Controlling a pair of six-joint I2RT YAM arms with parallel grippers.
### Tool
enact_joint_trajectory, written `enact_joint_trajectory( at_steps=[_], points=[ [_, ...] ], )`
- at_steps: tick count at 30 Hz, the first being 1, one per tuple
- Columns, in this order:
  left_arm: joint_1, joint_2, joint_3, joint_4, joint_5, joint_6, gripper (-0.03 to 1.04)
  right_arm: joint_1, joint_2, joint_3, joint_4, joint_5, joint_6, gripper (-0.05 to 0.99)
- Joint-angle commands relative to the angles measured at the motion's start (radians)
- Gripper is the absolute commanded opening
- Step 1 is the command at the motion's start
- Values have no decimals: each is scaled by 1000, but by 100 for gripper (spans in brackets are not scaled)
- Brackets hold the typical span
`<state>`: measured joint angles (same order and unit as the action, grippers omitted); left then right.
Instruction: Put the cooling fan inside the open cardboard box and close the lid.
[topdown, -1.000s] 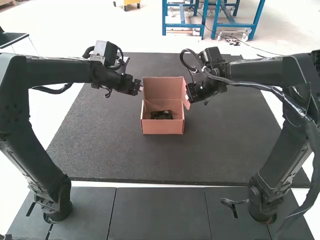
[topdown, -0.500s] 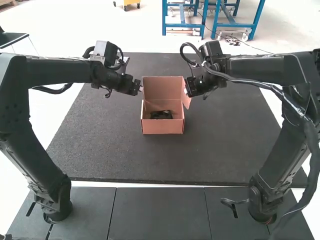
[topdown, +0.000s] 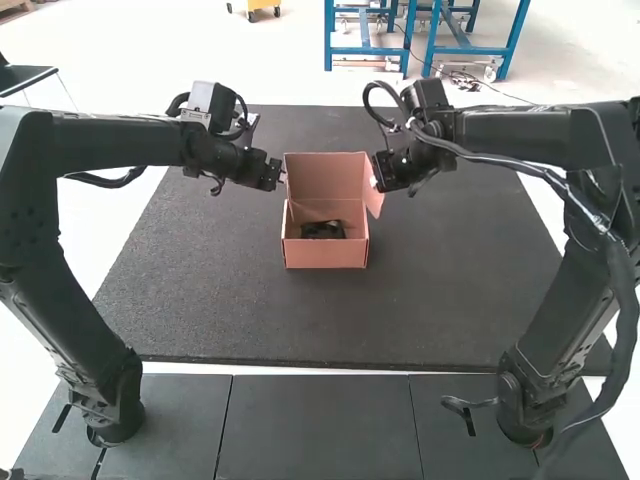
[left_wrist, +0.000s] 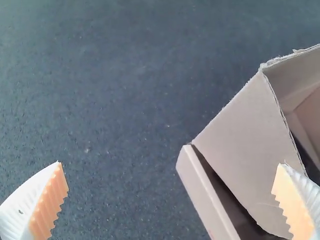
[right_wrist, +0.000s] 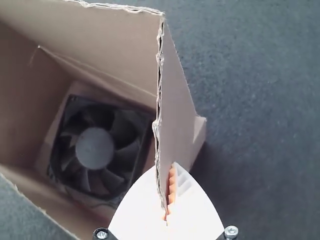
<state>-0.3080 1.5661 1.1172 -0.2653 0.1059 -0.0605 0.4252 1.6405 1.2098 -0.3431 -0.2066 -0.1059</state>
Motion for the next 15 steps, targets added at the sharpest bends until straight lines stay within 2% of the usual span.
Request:
enact_joint_trajectory(
  at_steps=[1, 10, 15],
  points=[
    [-9, 9, 32, 5, 17, 2, 97, 6, 5, 53, 1, -73, 63, -2],
    [-9, 9, 35, 5, 17, 4, 97, 23, 47, 82, -37, -143, 176, -2],
    [-9, 8, 35, 5, 17, 4, 97, 23, 91, 103, -79, -149, 206, -2]
  ],
)
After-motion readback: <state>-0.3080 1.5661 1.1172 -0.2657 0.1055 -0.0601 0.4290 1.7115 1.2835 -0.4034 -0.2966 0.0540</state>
